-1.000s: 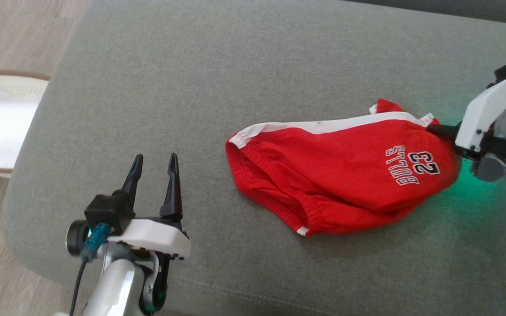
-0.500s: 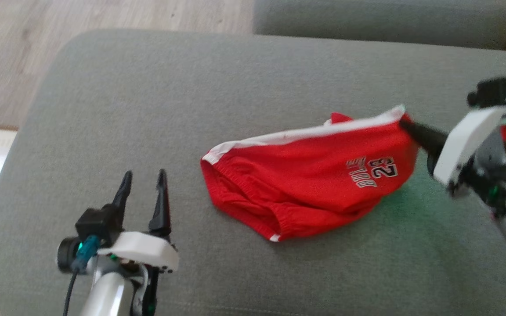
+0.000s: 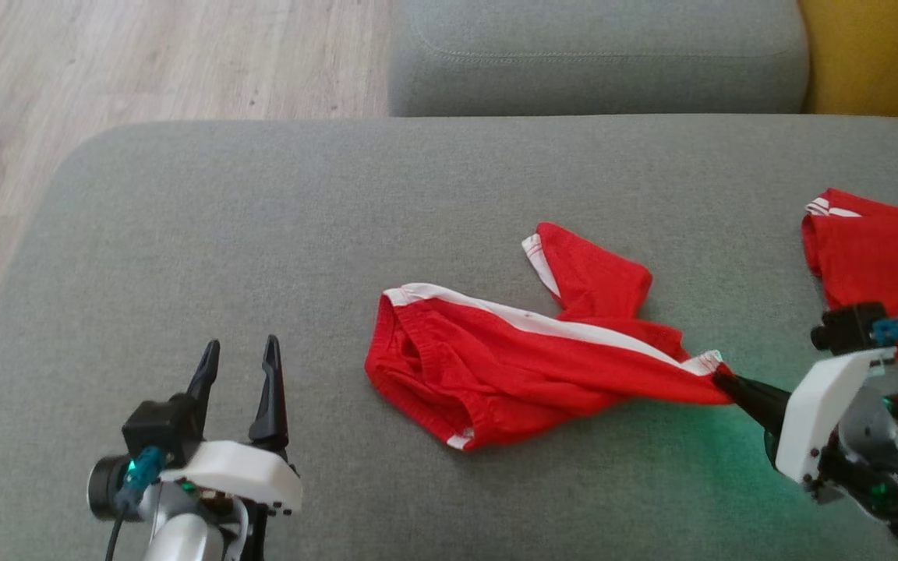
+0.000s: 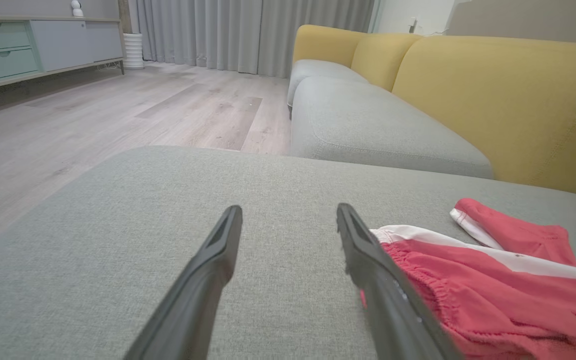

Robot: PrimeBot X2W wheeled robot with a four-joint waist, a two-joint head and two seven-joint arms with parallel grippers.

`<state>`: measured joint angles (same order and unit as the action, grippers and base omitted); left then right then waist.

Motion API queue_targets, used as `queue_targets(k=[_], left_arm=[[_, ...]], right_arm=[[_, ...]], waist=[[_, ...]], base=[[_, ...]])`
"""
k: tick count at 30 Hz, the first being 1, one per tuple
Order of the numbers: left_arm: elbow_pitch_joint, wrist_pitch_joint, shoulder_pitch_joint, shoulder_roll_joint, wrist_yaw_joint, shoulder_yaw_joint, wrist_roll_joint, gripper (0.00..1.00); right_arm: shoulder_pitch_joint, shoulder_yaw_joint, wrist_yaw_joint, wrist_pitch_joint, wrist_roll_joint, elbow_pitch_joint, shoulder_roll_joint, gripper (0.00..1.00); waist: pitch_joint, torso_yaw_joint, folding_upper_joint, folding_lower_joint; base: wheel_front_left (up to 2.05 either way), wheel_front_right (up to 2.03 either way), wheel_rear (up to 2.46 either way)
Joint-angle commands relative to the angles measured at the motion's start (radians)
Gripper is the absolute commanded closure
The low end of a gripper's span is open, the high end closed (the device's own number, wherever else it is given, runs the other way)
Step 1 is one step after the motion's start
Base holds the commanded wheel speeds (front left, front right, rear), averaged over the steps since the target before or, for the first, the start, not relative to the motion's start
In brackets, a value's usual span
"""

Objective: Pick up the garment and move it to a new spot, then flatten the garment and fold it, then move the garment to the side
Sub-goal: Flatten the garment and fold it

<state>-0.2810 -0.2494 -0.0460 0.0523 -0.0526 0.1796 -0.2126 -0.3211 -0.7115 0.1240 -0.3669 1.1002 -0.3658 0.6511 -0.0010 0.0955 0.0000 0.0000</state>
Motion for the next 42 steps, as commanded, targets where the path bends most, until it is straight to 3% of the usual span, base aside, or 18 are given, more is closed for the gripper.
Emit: queue_targets(k=[1,9,13,22,26,32,36,42], left_arm=[[0.028,-0.012,-0.036,0.010,0.005,-0.039,0.009,0.00],[0.027,-0.012,-0.033,0.015,0.012,-0.056,0.009,0.00],[0.031,-0.012,-0.031,0.023,0.012,-0.070,0.005,0.00],[0.017,0.029,-0.069,0.049,0.039,-0.075,-0.021,0.00],[-0.017,0.194,-0.157,0.072,0.093,-0.063,-0.068,0.00],[-0.142,0.569,-0.355,0.098,0.145,-0.051,-0.186,0.00],[-0.243,0.768,-0.466,0.095,0.162,-0.052,-0.279,0.00],[-0.436,0.965,-0.588,0.103,0.170,-0.093,-0.404,0.00]], right_arm=[[-0.013,0.012,0.007,0.024,-0.015,0.005,0.012,0.00],[-0.002,0.080,0.007,0.143,-0.071,-0.039,-0.016,0.00],[0.013,0.151,0.007,0.255,-0.129,-0.037,-0.029,0.00],[0.125,0.357,0.007,0.494,-0.287,0.005,-0.185,0.00],[0.155,0.437,0.007,0.547,-0.380,0.027,-0.239,0.00],[0.170,0.509,0.007,0.560,-0.480,0.076,-0.311,0.00],[0.165,0.535,0.007,0.559,-0.507,0.113,-0.351,0.00],[0.151,0.549,0.007,0.552,-0.524,0.136,-0.383,0.00]], waist=[[-0.004,-0.002,0.0000,0.0000],[-0.020,-0.010,0.0000,0.0000],[-0.023,-0.019,0.0000,0.0000],[-0.022,-0.063,0.0000,0.0000],[-0.017,-0.079,0.0000,0.0000],[0.019,-0.123,0.0000,0.0000],[0.060,-0.168,0.0000,0.0000],[0.110,-0.243,0.0000,0.0000]], base=[[0.00,0.00,0.00],[0.00,0.00,0.00],[0.00,0.00,0.00],[0.00,0.00,0.00],[0.00,0.00,0.00],[0.00,0.00,0.00],[0.00,0.00,0.00],[0.00,0.00,0.00]])
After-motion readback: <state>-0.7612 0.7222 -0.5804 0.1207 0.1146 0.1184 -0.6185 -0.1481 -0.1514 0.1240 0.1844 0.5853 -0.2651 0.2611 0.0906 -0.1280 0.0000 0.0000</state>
